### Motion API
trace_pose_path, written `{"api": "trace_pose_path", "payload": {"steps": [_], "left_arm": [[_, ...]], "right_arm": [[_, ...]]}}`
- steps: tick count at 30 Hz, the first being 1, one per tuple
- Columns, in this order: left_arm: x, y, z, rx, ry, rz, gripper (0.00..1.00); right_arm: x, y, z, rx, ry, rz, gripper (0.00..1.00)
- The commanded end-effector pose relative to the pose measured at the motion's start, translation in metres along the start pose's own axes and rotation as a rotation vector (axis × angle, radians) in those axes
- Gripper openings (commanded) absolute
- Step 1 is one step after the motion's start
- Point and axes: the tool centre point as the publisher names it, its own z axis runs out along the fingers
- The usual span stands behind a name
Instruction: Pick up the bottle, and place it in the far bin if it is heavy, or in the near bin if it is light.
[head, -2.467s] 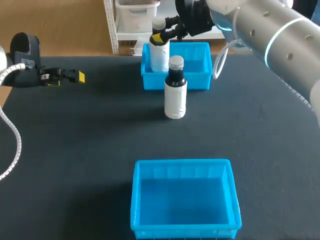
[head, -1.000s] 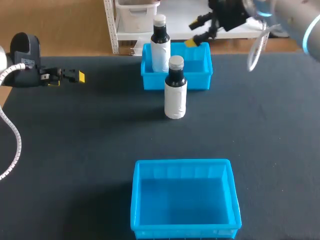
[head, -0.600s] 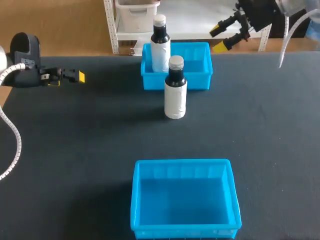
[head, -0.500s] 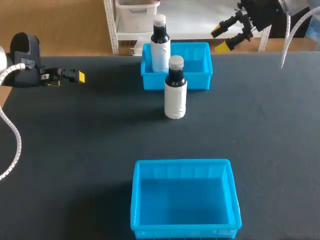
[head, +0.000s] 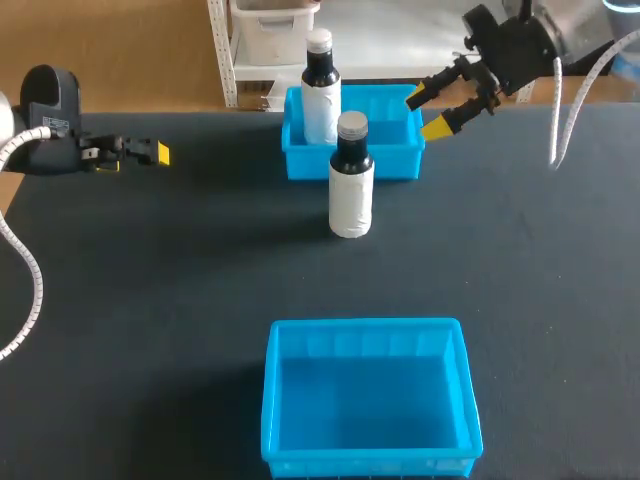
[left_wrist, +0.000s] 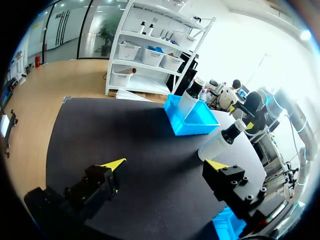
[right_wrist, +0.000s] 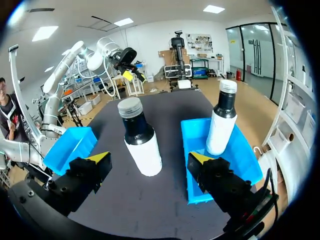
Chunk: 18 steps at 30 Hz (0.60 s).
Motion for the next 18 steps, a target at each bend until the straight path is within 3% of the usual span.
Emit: {"api": "trace_pose_path", "payload": {"steps": [1, 18], "left_arm": [[0.000, 0.000, 0.000, 0.000, 0.000, 0.000, 1.00], [0.000, 0.000, 0.000, 0.000, 0.000, 0.000, 1.00]], "right_arm": [[-0.003, 0.024, 0.016, 0.264, -0.015, -0.005, 1.00], [-0.019, 0.034, 0.059, 0.174, -0.042, -0.006, 1.00]]}}
